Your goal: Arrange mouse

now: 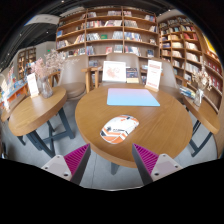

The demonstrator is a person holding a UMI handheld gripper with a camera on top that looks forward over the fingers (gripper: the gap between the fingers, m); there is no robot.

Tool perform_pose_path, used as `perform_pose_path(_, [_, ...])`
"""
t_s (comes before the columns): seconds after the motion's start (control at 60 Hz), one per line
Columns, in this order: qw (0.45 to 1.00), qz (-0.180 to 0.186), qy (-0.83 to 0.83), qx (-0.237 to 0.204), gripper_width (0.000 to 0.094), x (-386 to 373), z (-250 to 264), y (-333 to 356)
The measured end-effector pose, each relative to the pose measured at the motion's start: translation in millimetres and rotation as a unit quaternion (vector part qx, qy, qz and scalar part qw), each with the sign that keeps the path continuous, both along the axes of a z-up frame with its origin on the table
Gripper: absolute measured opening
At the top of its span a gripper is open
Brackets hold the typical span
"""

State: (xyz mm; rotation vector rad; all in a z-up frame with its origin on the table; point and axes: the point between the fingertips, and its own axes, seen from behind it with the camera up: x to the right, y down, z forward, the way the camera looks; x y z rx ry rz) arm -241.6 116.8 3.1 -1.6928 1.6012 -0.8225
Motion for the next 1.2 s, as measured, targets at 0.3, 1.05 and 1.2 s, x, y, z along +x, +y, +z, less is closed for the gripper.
perform_pose_path(0.3, [1.0, -0.022, 0.003, 0.005, 0.0859, 57.4, -15.2, 2.1])
perform_pose_path(1.05, [1.0, -0.011, 0.017, -0.018, 0.0453, 134.8, -14.3, 9.4])
perform_pose_path(1.2, [0.999, 0.003, 0.032, 0.004, 0.0385, 134.5, 5.5, 10.6])
